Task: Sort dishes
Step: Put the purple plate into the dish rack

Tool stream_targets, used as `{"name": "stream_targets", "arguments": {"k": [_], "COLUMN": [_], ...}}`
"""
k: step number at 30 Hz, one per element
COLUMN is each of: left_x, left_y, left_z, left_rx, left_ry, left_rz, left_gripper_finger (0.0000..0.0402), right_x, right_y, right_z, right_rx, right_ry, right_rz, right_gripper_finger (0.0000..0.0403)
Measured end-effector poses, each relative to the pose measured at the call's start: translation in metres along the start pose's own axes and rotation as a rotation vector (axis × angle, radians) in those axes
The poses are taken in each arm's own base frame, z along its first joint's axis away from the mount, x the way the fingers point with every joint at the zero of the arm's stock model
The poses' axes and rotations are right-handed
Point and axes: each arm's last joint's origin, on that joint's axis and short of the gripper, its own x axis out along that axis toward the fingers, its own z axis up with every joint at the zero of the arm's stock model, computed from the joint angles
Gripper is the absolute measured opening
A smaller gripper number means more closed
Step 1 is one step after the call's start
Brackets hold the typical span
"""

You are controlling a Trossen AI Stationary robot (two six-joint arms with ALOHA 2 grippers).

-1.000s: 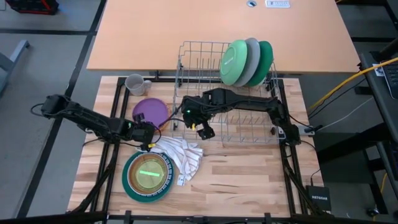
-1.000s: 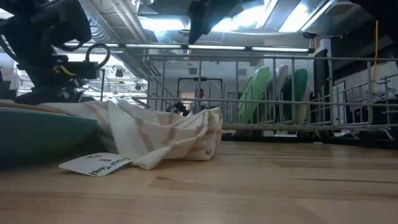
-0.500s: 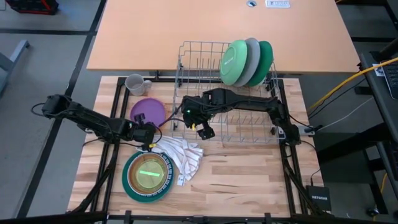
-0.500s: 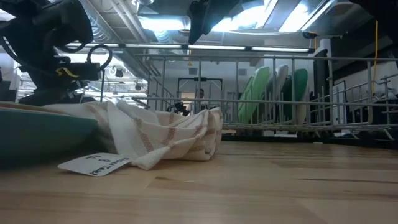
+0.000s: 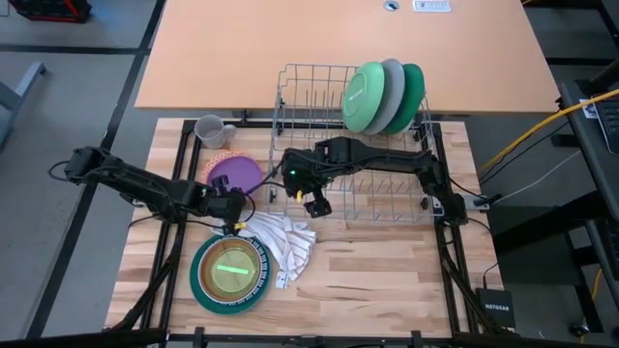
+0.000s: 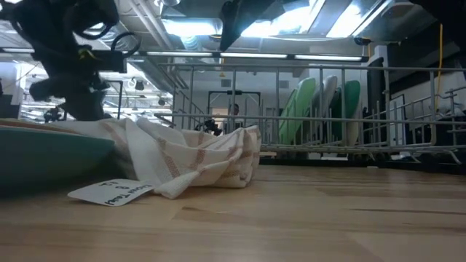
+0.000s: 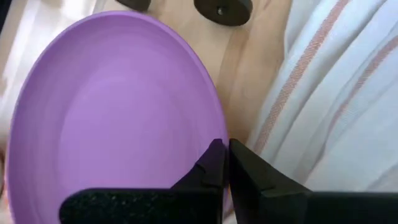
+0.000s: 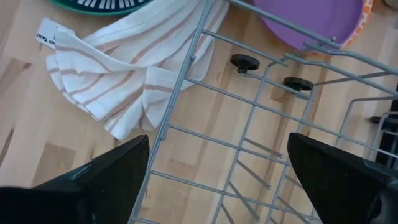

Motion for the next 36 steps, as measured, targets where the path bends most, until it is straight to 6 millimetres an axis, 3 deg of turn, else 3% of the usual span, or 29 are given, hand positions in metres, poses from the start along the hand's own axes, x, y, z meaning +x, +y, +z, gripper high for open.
{"name": "stream_targets", "arguments": {"k": [11, 22, 27, 36], "left_x": [-0.041, -0.100, -0.129, -0.174], "left_y": [0.008, 0.016, 0.016, 0.016], "left_z": [0.027, 0.041, 0.052, 0.063], "left_rx": [-0.007, 0.013, 0.020, 0.056], "left_ry": [0.086, 0.198, 0.142, 0.029], "left_rz": [-0.081, -0.153, -0.209, -0.307], "left_gripper_finger": [0.0001, 0.0000, 0.0000, 0.0000], "right_x": [-0.001, -0.001, 0.002, 0.024], "right_y": [-0.004, -0.005, -0.008, -0.014], "right_z": [0.010, 0.012, 0.019, 0.034], "right_rx": [-0.002, -0.059, -0.171, -0.330], "right_ry": [-0.101, -0.120, -0.185, -0.263], "right_rz": [-0.038, -0.050, -0.089, -0.153], "right_gripper_finger": [0.0385, 0.0385, 0.0385, 0.0385]}}
